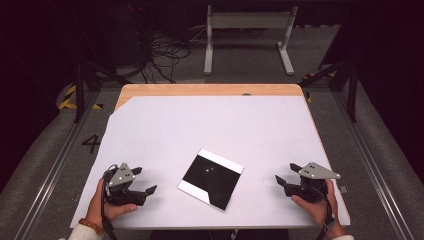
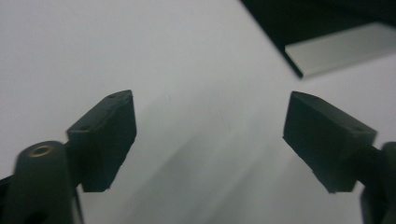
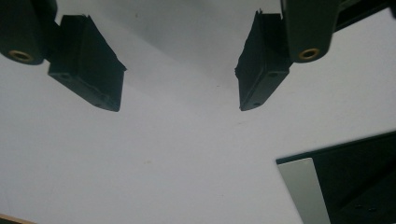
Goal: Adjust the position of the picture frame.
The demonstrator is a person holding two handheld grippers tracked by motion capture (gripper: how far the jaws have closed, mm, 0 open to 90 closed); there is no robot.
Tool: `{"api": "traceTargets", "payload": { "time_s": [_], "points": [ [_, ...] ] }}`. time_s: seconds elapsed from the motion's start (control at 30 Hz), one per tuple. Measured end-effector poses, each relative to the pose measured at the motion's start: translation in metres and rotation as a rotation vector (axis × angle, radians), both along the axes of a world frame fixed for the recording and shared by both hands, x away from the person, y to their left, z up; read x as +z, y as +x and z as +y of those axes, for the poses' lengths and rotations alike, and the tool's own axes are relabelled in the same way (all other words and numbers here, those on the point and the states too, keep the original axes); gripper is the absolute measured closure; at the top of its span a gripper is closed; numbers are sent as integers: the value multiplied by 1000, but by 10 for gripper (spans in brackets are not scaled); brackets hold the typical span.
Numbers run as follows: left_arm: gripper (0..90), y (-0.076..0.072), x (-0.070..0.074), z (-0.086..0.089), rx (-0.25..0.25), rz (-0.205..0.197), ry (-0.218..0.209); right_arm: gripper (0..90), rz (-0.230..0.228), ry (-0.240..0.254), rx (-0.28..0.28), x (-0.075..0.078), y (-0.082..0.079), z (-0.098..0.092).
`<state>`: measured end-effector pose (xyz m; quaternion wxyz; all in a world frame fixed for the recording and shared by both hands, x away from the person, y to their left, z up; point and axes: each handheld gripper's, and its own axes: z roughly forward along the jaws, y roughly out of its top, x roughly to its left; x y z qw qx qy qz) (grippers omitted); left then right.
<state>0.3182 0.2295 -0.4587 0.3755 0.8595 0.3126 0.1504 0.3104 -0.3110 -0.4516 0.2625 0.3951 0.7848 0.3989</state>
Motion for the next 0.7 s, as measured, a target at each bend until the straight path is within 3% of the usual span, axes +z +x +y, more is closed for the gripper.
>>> {"api": "traceTargets", "payload": {
  "time_s": [0.1, 0.23, 0.27, 0.3, 0.33, 0.4, 0.5, 0.6, 0.7],
  "points": [
    [312, -1, -2, -4, -20, 1, -2, 408, 8, -1, 9, 1, 2, 1],
    [524, -1, -1, -7, -48, -12, -14, 552, 18, 7, 23, 3, 5, 4],
    [581, -1, -1, -7, -48, -12, -14, 552, 18, 7, 23, 3, 5, 4],
    [641, -1, -1, -8, -56, -1, -27, 641, 30, 7, 42, 3, 8, 8],
    [686, -1, -1, -8, -56, -1, -27, 641, 30, 7, 42, 3, 8, 8],
    [748, 0, -2, -9, -50, 22, -15, 740, 45, 2, 61, 3, 12, 16],
    [784, 3, -2, -12, -38, 19, 0, 793, 57, -4, 74, 4, 13, 22],
    [833, 5, 0, -13, -45, 27, -27, 824, 70, 10, 83, 4, 13, 25],
    [855, 16, 0, -20, -49, 39, -11, 862, 73, 7, 107, 6, 10, 34]
  ]
}}
